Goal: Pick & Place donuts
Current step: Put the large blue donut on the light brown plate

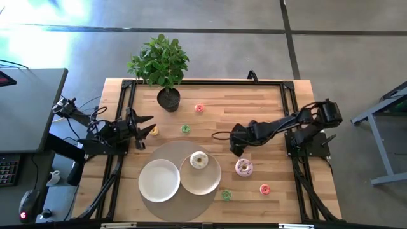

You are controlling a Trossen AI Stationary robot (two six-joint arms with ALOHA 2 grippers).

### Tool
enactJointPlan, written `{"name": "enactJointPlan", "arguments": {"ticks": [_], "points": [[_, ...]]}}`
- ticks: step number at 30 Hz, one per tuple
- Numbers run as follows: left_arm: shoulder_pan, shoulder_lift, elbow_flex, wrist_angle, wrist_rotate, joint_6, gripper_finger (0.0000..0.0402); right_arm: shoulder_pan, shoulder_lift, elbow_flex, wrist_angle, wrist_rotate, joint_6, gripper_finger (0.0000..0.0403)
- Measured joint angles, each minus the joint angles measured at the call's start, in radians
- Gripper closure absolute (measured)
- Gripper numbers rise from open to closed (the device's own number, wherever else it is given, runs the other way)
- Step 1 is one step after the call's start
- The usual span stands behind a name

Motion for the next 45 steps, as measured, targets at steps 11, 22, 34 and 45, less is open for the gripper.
{"name": "enactJointPlan", "arguments": {"ticks": [11,22,34,45], "points": [[0.000,0.000,0.000,0.011,-0.034,-0.010,0.0234,0.025,0.003,0.218,0.124,-0.025,-0.213,0.0376],[0.000,0.000,0.000,0.011,-0.033,-0.005,0.0234,0.202,0.022,0.263,0.489,-0.069,-0.370,0.0388],[0.000,0.000,0.000,0.001,-0.030,-0.005,0.0234,0.311,0.170,0.262,0.523,-0.007,-0.427,0.0389],[0.000,0.000,0.000,-0.014,-0.041,-0.005,0.0234,0.370,0.206,0.263,0.526,0.004,-0.431,0.0387]]}}
